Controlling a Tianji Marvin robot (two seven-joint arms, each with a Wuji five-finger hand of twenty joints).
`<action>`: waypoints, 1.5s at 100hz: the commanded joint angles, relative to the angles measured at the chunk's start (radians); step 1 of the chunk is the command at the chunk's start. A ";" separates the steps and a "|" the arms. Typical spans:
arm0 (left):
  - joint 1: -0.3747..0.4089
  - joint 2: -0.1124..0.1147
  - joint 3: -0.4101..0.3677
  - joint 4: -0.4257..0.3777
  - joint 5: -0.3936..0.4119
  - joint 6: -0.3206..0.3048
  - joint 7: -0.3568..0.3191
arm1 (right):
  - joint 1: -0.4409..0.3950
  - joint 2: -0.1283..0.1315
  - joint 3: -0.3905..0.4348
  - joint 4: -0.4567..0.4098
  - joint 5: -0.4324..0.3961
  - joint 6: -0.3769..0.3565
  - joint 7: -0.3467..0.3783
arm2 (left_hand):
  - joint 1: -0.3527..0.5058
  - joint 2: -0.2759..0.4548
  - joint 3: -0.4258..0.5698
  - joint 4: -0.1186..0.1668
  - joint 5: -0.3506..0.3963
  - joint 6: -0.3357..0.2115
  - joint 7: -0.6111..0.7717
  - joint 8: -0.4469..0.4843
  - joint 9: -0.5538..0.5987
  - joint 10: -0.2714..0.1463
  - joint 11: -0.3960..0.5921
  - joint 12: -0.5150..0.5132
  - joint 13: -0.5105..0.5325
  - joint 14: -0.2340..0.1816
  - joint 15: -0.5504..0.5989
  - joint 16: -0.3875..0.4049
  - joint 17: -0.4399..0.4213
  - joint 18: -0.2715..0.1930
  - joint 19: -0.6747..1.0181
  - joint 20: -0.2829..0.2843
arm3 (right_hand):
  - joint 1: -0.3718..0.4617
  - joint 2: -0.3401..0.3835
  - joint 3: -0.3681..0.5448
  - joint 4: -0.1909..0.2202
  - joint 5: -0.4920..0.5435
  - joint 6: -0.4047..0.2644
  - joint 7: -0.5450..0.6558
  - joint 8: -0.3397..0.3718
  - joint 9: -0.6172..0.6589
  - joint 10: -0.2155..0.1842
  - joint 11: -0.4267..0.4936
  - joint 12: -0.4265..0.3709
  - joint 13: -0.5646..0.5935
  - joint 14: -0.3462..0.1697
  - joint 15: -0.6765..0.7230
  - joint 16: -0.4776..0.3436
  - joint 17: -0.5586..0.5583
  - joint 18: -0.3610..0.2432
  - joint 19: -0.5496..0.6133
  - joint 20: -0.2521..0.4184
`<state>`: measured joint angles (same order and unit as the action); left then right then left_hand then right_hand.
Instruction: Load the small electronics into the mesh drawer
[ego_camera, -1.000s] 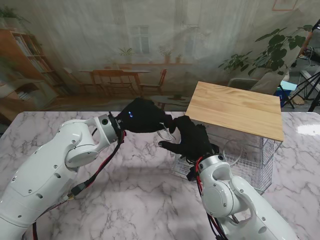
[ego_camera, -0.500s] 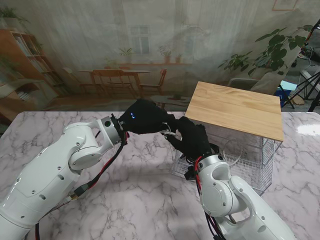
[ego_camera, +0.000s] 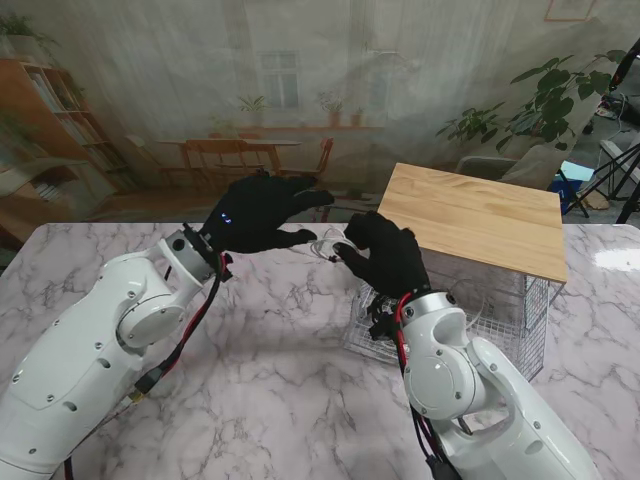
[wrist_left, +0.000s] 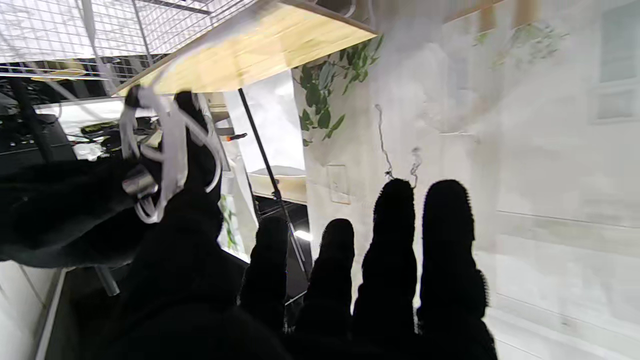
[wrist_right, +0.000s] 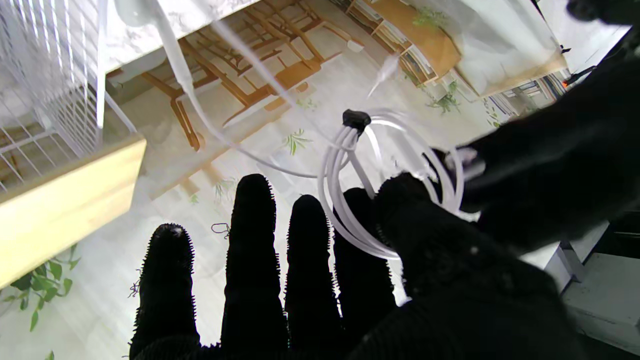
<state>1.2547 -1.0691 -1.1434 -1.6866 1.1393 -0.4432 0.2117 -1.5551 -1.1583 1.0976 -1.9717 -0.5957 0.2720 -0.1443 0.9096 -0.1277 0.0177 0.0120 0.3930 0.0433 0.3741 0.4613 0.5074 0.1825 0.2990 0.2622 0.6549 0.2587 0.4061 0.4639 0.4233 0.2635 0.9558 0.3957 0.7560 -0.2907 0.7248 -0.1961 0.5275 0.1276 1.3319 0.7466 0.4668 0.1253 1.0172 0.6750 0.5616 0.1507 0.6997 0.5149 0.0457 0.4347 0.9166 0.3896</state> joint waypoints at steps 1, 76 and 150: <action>0.016 0.009 -0.023 0.004 0.000 0.001 -0.022 | 0.009 0.003 0.021 -0.023 -0.015 -0.004 0.004 | -0.020 0.060 -0.020 0.010 0.036 0.020 -0.002 0.011 0.003 0.009 -0.007 -0.001 -0.018 -0.002 0.000 -0.005 -0.035 0.036 -0.008 0.013 | 0.021 0.003 0.087 0.014 0.035 -0.050 0.058 0.012 0.010 -0.018 0.037 0.012 0.021 -0.028 0.061 0.011 0.001 -0.035 0.015 0.006; 0.144 0.043 -0.150 0.101 0.066 0.107 -0.159 | -0.282 0.037 0.320 -0.077 -0.262 -0.064 0.016 | -0.032 0.120 -0.032 0.014 0.060 0.044 0.027 0.199 0.032 0.007 0.005 0.162 -0.036 -0.007 0.035 0.097 -0.139 -0.022 0.058 0.098 | -0.011 -0.009 0.078 0.019 0.044 -0.106 0.024 0.005 0.039 -0.023 0.015 0.008 0.047 -0.013 0.016 -0.018 0.061 -0.060 0.099 0.016; 0.147 0.048 -0.139 0.111 0.072 0.114 -0.194 | -0.215 0.056 0.238 0.154 -0.396 0.117 0.045 | -0.036 0.127 -0.032 0.014 0.039 0.071 -0.067 0.112 0.014 0.004 -0.006 0.145 -0.050 -0.007 0.027 0.092 -0.151 -0.024 0.048 0.097 | -0.380 -0.134 0.027 0.113 -0.122 -0.011 -0.724 -0.326 -0.103 0.018 -0.354 -0.314 -0.070 0.023 -0.324 -0.172 0.003 -0.034 0.011 -0.017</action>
<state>1.3980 -1.0222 -1.2828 -1.5740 1.2138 -0.3344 0.0360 -1.7670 -1.1057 1.3315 -1.8234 -0.9800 0.3798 -0.1020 0.8980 -0.0506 0.0045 0.0120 0.4542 0.0888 0.3285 0.5863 0.5585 0.1715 0.3040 0.4123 0.6237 0.2366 0.4430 0.5528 0.2885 0.2492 0.9976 0.4730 0.4511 -0.3966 0.7749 -0.0974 0.4771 0.0793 0.6963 0.4622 0.4344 0.1284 0.7371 0.4193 0.5472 0.1571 0.4899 0.3830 0.0775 0.3992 0.9586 0.3902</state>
